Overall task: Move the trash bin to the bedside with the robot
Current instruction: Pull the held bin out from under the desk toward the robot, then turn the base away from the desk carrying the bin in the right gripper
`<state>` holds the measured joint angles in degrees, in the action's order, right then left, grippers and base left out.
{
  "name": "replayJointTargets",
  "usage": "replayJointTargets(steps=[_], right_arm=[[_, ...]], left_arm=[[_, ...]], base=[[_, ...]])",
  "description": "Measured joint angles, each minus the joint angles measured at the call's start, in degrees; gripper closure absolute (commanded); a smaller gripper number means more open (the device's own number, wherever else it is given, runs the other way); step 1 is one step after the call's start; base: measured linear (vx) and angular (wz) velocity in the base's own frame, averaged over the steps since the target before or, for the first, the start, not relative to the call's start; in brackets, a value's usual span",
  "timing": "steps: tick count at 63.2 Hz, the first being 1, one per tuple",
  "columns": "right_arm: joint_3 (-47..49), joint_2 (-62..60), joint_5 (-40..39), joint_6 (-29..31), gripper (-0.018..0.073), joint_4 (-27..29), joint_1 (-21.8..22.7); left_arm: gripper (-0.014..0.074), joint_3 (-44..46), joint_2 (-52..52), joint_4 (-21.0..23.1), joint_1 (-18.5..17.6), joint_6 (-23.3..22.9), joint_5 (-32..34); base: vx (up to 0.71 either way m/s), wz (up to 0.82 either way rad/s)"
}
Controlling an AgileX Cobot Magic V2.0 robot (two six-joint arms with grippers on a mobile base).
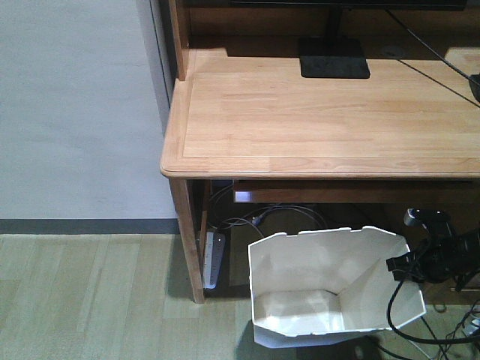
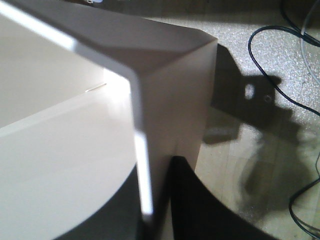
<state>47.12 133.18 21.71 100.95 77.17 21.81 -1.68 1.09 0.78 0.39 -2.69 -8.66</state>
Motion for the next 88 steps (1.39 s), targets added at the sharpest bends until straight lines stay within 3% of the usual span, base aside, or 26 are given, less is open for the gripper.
replayJointTargets(steps=[41, 88], right_arm=[[0.0, -0.41, 12.71, 0.0, 0.0565, 2.36, -0.13], [0.0, -0.41, 9.31, 0.0, 0.0565, 2.36, 0.03]], left_arm=[[0.0602, 0.0, 0.0, 0.0, 0.0, 0.0, 0.0], [0.0602, 0.0, 0.0, 0.0, 0.0, 0.0, 0.0]], base=[[0.0, 0.0], [-0.02, 0.07]])
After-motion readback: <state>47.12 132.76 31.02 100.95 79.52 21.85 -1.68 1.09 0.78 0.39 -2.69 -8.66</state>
